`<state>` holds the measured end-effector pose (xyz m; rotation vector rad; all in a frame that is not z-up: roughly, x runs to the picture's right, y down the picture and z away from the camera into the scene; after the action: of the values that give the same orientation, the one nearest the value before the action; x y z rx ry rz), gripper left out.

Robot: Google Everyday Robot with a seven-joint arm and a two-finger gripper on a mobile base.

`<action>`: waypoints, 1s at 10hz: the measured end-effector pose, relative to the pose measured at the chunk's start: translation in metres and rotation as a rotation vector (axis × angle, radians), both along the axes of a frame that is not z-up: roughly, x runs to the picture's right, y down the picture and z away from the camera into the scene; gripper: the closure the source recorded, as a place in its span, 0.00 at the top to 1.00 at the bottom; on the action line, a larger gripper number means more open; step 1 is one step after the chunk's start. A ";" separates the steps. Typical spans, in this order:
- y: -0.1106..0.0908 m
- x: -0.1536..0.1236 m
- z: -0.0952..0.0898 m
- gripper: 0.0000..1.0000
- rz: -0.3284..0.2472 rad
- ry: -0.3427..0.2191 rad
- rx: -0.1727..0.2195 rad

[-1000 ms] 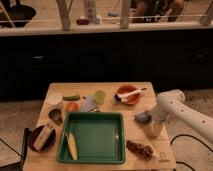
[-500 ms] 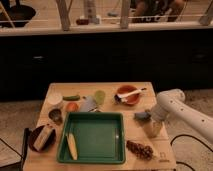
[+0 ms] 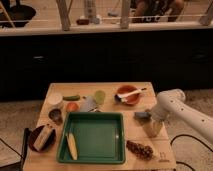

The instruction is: Place sponge in plastic cup

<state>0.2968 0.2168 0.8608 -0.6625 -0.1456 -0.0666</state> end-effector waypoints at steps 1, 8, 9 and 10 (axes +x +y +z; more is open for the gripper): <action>0.000 0.000 0.000 0.80 0.000 0.001 0.000; -0.008 0.001 -0.018 0.80 -0.021 -0.010 0.040; -0.010 0.000 -0.020 0.80 -0.026 -0.015 0.049; -0.011 -0.001 -0.021 0.80 -0.030 -0.020 0.054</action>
<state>0.2961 0.2059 0.8400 -0.6105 -0.1528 -0.1062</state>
